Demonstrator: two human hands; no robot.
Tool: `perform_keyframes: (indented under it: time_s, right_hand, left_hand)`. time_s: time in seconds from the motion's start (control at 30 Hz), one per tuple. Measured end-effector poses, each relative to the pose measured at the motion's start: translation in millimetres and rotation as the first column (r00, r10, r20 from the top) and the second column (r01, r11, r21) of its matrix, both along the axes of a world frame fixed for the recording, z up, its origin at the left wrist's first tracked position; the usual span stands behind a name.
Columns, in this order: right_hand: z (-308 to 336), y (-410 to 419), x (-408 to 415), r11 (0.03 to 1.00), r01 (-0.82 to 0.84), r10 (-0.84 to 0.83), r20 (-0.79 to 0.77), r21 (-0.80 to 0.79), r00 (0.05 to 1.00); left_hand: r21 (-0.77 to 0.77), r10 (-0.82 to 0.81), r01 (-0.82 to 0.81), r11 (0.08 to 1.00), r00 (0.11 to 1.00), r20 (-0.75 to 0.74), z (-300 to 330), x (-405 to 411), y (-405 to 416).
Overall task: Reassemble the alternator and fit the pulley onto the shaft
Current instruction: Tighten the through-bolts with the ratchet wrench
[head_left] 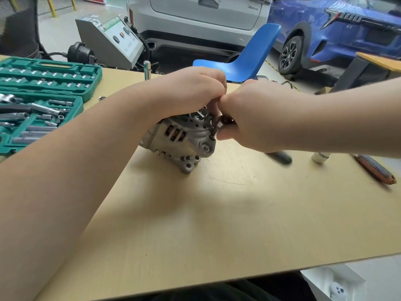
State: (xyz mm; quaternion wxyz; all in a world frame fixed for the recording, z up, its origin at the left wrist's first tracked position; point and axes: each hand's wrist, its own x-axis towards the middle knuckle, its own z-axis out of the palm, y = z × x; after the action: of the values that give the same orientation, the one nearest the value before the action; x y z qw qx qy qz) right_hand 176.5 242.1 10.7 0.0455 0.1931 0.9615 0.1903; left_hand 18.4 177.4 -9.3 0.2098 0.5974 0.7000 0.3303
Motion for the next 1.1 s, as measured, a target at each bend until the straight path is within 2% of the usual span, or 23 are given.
perform_keyframes:
  time_s: [0.07, 0.13, 0.17, 0.2, 0.27, 0.33, 0.4, 0.47, 0.57, 0.63, 0.67, 0.73, 0.77, 0.8, 0.83, 0.87, 0.93, 0.97, 1.03, 1.07, 1.1]
  right_hand:
    - [4.1, 5.1, 4.3, 0.959, -0.260, 0.246, 0.127, 0.112, 0.961]
    - [9.1, 11.5, 3.5, 0.861, -0.488, 0.455, 0.211, 0.145, 0.865]
    - [11.0, 13.9, 2.9, 0.829, -0.540, 0.508, 0.209, 0.144, 0.836]
    - [12.4, 14.5, 1.9, 0.840, -0.526, 0.497, 0.199, 0.132, 0.845]
    - [9.6, 11.7, 2.2, 0.947, -0.307, 0.294, 0.132, 0.095, 0.947]
    - [1.5, 8.7, 2.1, 0.998, -0.013, 0.013, 0.006, -0.059, 1.000]
    - [-3.1, 6.4, -4.6, 0.934, 0.183, -0.230, -0.126, -0.306, 0.965]
    - [-3.3, 3.9, -10.4, 0.898, 0.236, -0.310, -0.155, -0.371, 0.938]
    - [-2.6, 2.6, -5.6, 0.979, 0.120, -0.136, -0.084, -0.164, 0.987]
    - [0.0, 5.8, 2.3, 0.996, -0.086, 0.086, 0.012, 0.010, 0.996]
    - [2.8, 8.1, 5.5, 0.971, -0.231, 0.227, 0.074, 0.057, 0.971]
    - [10.2, 13.4, 6.4, 0.852, -0.514, 0.495, 0.161, 0.104, 0.854]
    - [13.4, 15.9, 5.5, 0.780, -0.611, 0.588, 0.180, 0.132, 0.789]
    - [15.4, 17.2, 3.7, 0.753, -0.644, 0.619, 0.184, 0.139, 0.764]
    - [15.8, 16.7, 2.3, 0.780, -0.612, 0.589, 0.176, 0.130, 0.789]
    - [14.4, 14.5, 2.5, 0.847, -0.519, 0.502, 0.147, 0.115, 0.852]
    - [3.5, 10.2, 4.7, 0.980, -0.185, 0.183, 0.044, 0.066, 0.982]
    - [-2.6, 7.3, 4.3, 0.999, -0.030, 0.029, -0.037, -0.016, 0.999]
    - [-9.7, 5.5, -2.7, 0.933, 0.207, -0.261, -0.159, -0.295, 0.952]
    - [-9.1, 3.4, -6.9, 0.877, 0.249, -0.348, -0.186, -0.410, 0.919]
    - [-7.5, 1.8, -9.7, 0.858, 0.260, -0.374, -0.192, -0.442, 0.908]
  left_hand:
    - [-0.001, 0.002, -0.002, 1.000, 1.000, -0.025, -0.3, 0.6, 1.2]
    - [0.006, 0.006, -0.006, 1.000, 0.999, -0.045, -1.1, 0.9, 3.1]
    - [0.010, 0.008, -0.007, 1.000, 0.999, -0.048, -1.3, 1.0, 3.7]
    - [0.012, 0.009, -0.009, 1.000, 0.999, -0.045, -1.4, 1.0, 3.5]
    - [0.015, 0.019, -0.019, 1.000, 0.999, -0.028, -1.9, 0.3, 2.6]
    - [0.011, 0.028, -0.028, 1.000, 1.000, -0.005, -1.7, -0.4, 1.8]
    - [-0.001, 0.026, -0.026, 1.000, 1.000, -0.001, -0.4, 0.7, 1.2]
    - [-0.005, 0.025, -0.025, 1.000, 1.000, -0.012, 0.9, 2.3, 0.2]
    - [-0.005, 0.019, -0.019, 1.000, 1.000, 0.000, 0.4, 1.8, -1.1]
    - [-0.016, 0.018, -0.018, 1.000, 1.000, -0.014, 0.5, 1.7, -1.0]
    - [-0.015, 0.022, -0.023, 1.000, 0.999, -0.023, 0.7, 1.5, -0.5]
    - [-0.006, 0.023, -0.023, 1.000, 0.999, -0.027, 0.7, 2.1, 0.3]
    - [-0.001, 0.021, -0.021, 1.000, 0.999, -0.025, 0.6, 2.0, 0.5]
    - [0.003, 0.022, -0.022, 1.000, 0.999, -0.025, 0.3, 1.9, 0.7]
    - [0.007, 0.026, -0.026, 1.000, 0.999, -0.029, -0.2, 1.9, 0.8]
    - [0.015, 0.032, -0.032, 0.999, 0.999, -0.033, -0.7, 1.9, 0.9]
    - [0.023, 0.037, -0.036, 0.999, 0.999, -0.020, -0.6, 1.2, 0.3]
    - [0.020, 0.034, -0.034, 0.999, 0.999, -0.008, -0.2, 1.0, -0.2]
    - [0.010, 0.029, -0.029, 1.000, 1.000, 0.002, 1.0, 0.9, -0.7]
    - [0.008, 0.025, -0.025, 1.000, 1.000, 0.000, 1.3, 1.4, -0.5]
    - [0.007, 0.020, -0.020, 1.000, 1.000, 0.000, 1.5, 1.7, -0.5]
